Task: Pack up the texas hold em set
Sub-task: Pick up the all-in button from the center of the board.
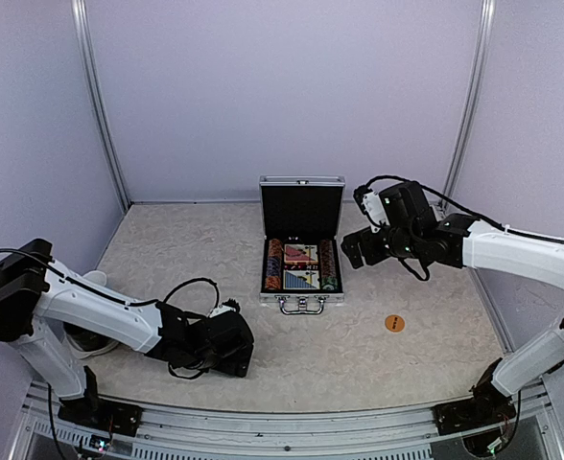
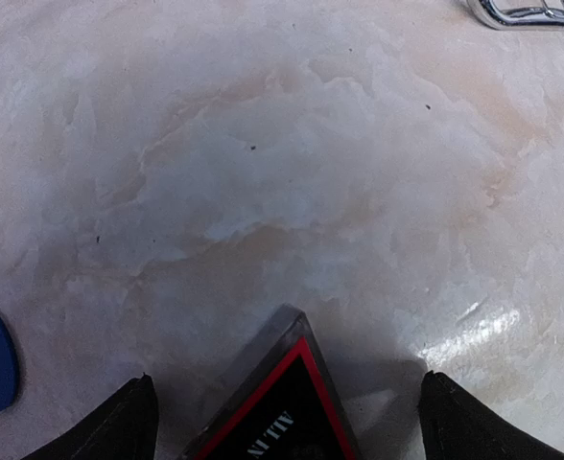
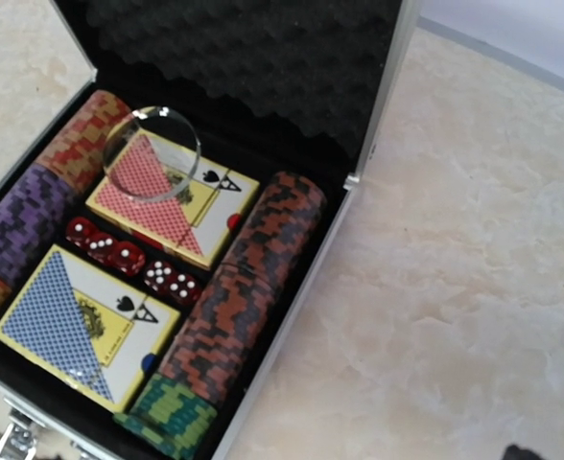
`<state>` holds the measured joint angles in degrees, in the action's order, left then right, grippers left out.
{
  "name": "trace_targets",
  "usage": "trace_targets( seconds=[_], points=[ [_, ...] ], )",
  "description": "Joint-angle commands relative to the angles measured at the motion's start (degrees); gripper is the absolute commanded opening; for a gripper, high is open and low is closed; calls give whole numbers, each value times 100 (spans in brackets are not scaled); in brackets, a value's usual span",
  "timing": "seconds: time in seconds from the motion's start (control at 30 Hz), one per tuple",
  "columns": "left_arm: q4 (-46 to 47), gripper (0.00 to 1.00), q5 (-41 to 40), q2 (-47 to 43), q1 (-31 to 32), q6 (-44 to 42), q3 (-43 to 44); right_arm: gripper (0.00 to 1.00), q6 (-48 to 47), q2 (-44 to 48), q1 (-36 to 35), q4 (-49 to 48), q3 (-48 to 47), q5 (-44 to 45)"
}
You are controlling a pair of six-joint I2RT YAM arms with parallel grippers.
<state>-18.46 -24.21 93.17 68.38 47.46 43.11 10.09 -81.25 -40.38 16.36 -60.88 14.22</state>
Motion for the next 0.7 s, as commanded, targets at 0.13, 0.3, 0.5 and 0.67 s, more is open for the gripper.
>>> trace_targets(
  seconds=[0.13, 0.3, 0.5, 0.67],
  points=[
    [-631, 91, 509, -139, 257, 424, -233, 99, 28, -57, 5, -112, -14, -90],
    [-782, 90, 487, -221, 314, 522, -248, 99, 26, -49, 9, -124, 2, -95],
    [-706, 83, 519, -129, 312, 488, -222, 99, 33, -42, 7, -164, 75, -103],
    [-651, 69, 511, -29, 331, 474, -216, 99, 12, -15, 6, -150, 98, -78]
  ],
)
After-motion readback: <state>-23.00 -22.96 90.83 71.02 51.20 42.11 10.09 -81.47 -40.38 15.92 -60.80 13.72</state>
